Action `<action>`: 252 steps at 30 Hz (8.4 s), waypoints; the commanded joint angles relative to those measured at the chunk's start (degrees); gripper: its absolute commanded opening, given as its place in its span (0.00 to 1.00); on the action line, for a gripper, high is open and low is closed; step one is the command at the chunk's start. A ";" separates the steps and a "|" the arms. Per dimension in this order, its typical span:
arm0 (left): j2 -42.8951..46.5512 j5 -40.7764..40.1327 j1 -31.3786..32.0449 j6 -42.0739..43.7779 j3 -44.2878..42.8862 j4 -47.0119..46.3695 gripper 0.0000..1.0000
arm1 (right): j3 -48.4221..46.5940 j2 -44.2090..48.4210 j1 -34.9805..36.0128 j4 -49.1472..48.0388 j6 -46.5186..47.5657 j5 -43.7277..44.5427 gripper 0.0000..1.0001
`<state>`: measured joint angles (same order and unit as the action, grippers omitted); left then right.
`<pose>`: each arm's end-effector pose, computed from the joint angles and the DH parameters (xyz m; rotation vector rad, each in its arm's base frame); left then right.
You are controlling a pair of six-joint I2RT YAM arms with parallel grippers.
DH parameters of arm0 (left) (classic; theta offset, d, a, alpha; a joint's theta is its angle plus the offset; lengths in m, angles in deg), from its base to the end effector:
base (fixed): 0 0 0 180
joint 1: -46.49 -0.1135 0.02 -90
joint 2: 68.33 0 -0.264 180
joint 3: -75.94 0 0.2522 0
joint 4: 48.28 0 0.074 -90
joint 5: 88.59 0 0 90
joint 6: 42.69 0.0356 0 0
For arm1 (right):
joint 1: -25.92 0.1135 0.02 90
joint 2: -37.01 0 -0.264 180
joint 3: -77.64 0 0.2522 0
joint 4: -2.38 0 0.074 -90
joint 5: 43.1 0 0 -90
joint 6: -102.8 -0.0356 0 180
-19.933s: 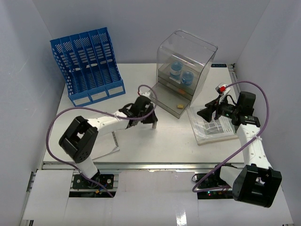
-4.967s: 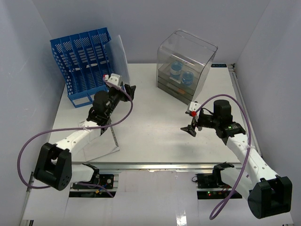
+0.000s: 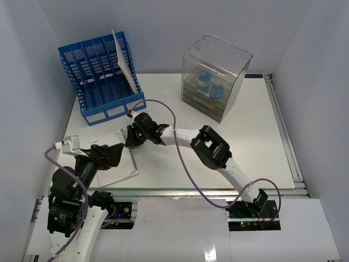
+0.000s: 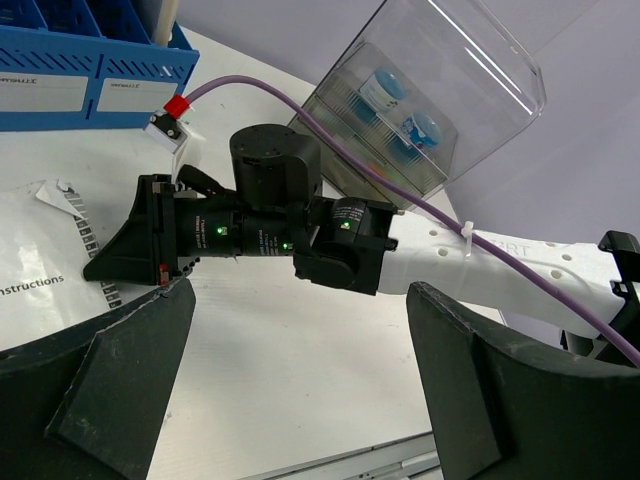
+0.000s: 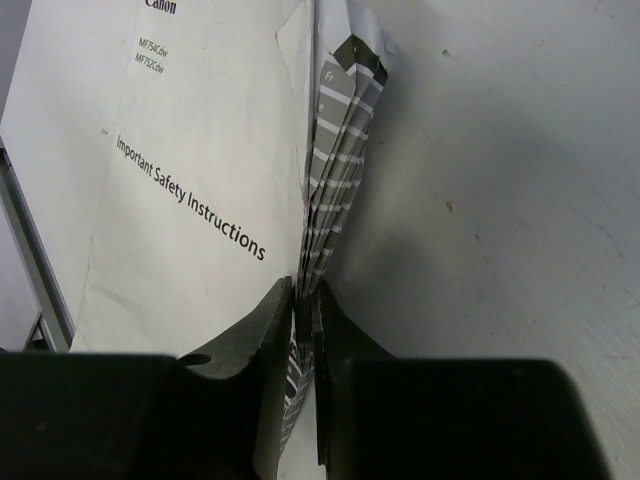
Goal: Organize the desk
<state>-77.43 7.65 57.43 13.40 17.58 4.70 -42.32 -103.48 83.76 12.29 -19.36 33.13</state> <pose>0.0317 -0.0101 0.3392 -0.2501 1.6615 -0.6844 0.2874 0.4731 0.1380 -0.6707 2.2226 1.1349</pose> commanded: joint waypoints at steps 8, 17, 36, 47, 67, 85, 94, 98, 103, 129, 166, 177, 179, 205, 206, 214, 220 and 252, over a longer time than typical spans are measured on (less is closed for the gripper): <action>-3.01 1.09 -0.36 -2.98 3.68 1.38 0.98 | 14.95 7.60 -5.10 -6.80 1.41 -7.83 0.08; -8.76 5.39 -0.30 -4.90 8.36 -4.17 0.98 | 32.94 24.51 -16.97 -13.38 9.02 -16.47 0.08; -33.64 26.77 -0.14 -7.64 33.17 -58.39 0.98 | 53.38 52.78 -29.14 -12.44 28.32 -39.12 0.08; -39.66 30.63 2.15 -11.64 38.93 -84.07 0.97 | 53.93 53.11 -30.14 -21.86 16.24 -44.18 0.08; -51.38 29.91 11.21 -6.15 27.73 -86.62 0.00 | 51.26 54.72 -30.07 -9.62 25.69 -37.48 0.40; -40.21 -17.87 8.72 27.16 -13.37 -34.99 0.00 | 64.89 81.22 -40.45 -2.17 51.77 -45.78 0.95; -58.91 -21.70 -0.36 27.49 -45.63 -30.50 0.00 | 68.76 82.79 -46.15 -6.60 49.18 -48.52 0.95; -64.26 -27.77 -2.38 31.72 -53.84 -33.74 0.00 | 67.97 82.53 -46.24 -4.60 50.54 -48.29 0.96; -69.14 -24.87 -5.59 31.05 -57.46 -31.44 0.00 | 68.30 83.79 -46.24 -5.34 50.24 -48.81 0.97; -82.57 -8.77 -7.22 19.38 -50.61 -34.53 0.00 | 68.55 83.26 -49.31 -6.06 49.12 -48.51 0.96; -76.46 -24.40 2.24 35.02 -59.33 -39.81 0.00 | 69.20 82.26 -51.65 -8.10 46.76 -49.90 0.96; -79.63 -26.87 0.98 38.51 -61.15 -42.39 0.00 | 69.14 82.13 -52.02 -8.04 46.63 -50.12 0.96; -80.36 -27.12 0.33 38.26 -61.81 -42.19 0.00 | 69.11 82.22 -52.05 -8.02 46.59 -50.21 0.96; -87.61 -25.00 -1.89 32.03 -57.96 -41.14 0.00 | 68.76 81.95 -53.10 -7.84 46.32 -51.00 0.96; -87.69 -25.07 -1.89 31.93 -57.36 -41.31 0.00 | 68.76 81.95 -53.10 -7.82 46.34 -51.00 0.96; -88.65 -23.66 -1.85 30.36 -56.16 -41.45 0.00 | 68.76 82.07 -53.45 -7.75 46.32 -51.06 0.96; -87.75 -22.59 -0.74 31.01 -57.58 -41.95 0.00 | 68.76 81.95 -53.54 -7.75 46.27 -51.22 0.96; -93.81 -21.29 3.96 29.97 -59.69 -40.14 0.00 | 68.52 82.57 -54.70 -7.58 45.90 -52.23 0.96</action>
<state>-172.29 -16.96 61.47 44.69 -40.30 -33.16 26.30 -21.49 29.59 6.56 26.73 -17.81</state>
